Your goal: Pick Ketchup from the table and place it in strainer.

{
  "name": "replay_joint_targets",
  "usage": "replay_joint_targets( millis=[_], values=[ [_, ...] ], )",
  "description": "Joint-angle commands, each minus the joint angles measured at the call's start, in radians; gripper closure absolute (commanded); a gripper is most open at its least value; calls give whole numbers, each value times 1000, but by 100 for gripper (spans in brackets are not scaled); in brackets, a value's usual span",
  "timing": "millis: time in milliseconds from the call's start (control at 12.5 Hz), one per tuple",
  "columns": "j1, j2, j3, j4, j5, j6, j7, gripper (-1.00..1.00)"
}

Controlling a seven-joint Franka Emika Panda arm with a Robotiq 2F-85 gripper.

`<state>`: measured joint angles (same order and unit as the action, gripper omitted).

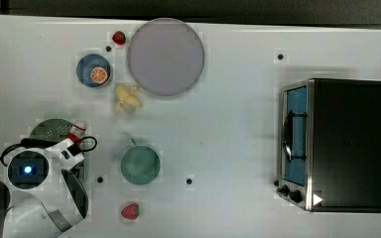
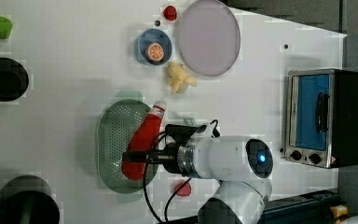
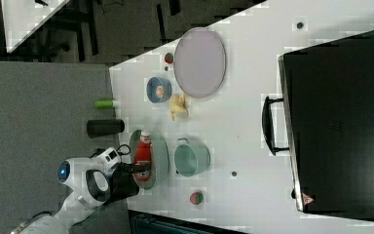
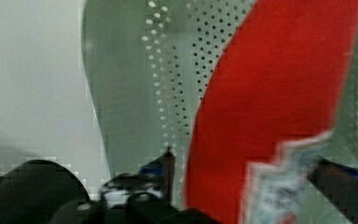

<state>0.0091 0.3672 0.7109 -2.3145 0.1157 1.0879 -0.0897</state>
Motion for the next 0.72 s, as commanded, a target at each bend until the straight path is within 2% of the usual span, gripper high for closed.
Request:
replay_joint_targets(
  millis=[80, 240, 480, 720],
  values=[
    [2, -53, 12, 25, 5, 37, 60, -100],
    [-27, -104, 3, 52, 14, 32, 64, -100],
    [-108, -215, -29, 96, 22, -24, 64, -100],
    [-190, -317, -111, 159, 37, -224, 64, -100]
  ],
)
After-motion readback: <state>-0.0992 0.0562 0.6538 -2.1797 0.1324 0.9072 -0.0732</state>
